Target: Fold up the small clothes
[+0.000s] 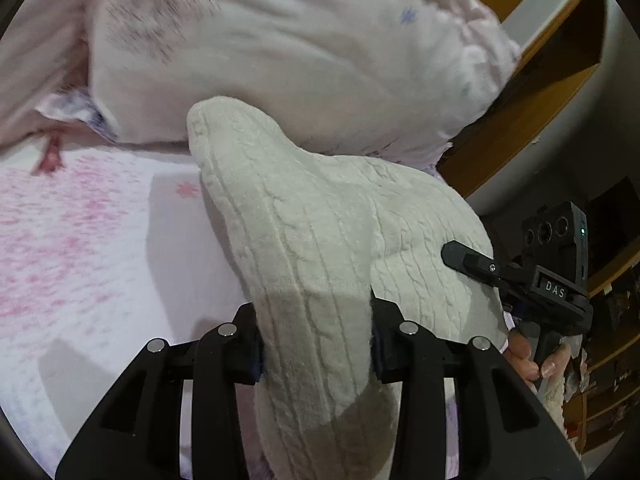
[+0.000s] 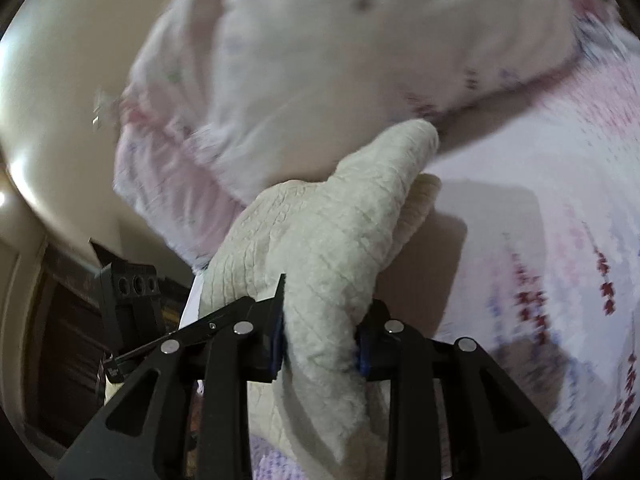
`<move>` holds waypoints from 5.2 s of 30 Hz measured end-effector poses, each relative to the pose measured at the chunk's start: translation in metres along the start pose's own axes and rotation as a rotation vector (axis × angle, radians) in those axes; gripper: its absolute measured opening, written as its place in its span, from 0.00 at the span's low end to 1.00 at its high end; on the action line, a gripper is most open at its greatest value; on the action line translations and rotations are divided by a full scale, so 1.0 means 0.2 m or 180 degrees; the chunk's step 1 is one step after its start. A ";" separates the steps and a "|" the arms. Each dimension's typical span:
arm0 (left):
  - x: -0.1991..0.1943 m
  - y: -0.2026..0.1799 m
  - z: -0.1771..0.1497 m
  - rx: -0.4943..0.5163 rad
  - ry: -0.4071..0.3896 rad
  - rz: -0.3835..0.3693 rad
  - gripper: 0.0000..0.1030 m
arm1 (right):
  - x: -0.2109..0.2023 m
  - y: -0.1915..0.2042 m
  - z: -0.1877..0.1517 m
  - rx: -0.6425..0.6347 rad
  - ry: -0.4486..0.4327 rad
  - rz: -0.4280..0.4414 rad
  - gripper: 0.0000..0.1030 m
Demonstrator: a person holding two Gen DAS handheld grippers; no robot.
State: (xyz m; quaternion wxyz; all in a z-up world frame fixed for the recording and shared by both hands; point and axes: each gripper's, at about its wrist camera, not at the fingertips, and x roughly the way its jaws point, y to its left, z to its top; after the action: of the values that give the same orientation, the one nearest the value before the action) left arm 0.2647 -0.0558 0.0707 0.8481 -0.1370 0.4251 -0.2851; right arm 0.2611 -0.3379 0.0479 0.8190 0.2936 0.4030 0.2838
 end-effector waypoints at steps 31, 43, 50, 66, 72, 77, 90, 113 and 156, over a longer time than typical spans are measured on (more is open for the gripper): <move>-0.27 0.54 -0.18 -0.0164 -0.0232 0.0992 0.77 | 0.52 0.19 -0.19 -0.0328 0.0333 -0.0922 0.29; -0.46 0.33 -0.37 0.0362 -0.0377 0.1416 0.78 | 0.28 0.59 -0.44 -0.1528 -0.0025 -0.1154 0.38; -0.34 0.37 -0.38 0.0306 -0.0239 0.1430 0.88 | 0.49 0.55 -0.54 -0.1746 0.0391 -0.1588 0.43; -0.62 0.25 -0.67 0.0383 -0.0552 0.1556 0.99 | 0.08 0.63 -0.67 -0.1535 -0.0106 -0.1453 0.98; -0.61 0.22 -0.81 0.0338 -0.0373 0.1758 0.99 | 0.02 0.63 -0.77 -0.1491 -0.0063 -0.1417 0.98; -0.57 0.19 -0.88 0.0306 -0.0167 0.1872 0.99 | 0.09 0.65 -0.91 -0.1725 0.0153 -0.1711 0.98; -0.45 0.17 -0.94 0.0266 0.0212 0.1939 0.99 | 0.23 0.57 -1.03 -0.1677 0.0548 -0.2135 0.98; -0.43 0.21 -0.94 0.0149 0.0316 0.1910 0.99 | 0.25 0.50 -1.04 -0.1452 0.0661 -0.2118 0.98; -0.43 0.22 -0.94 0.0126 0.0295 0.1978 0.99 | 0.25 0.50 -1.05 -0.1447 0.0645 -0.2123 0.98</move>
State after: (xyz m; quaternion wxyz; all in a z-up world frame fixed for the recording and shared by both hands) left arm 0.0908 0.0320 -0.0077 0.8768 0.0291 0.4792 -0.0265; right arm 0.0909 -0.1830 -0.0112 0.8662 -0.0707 0.4818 0.1122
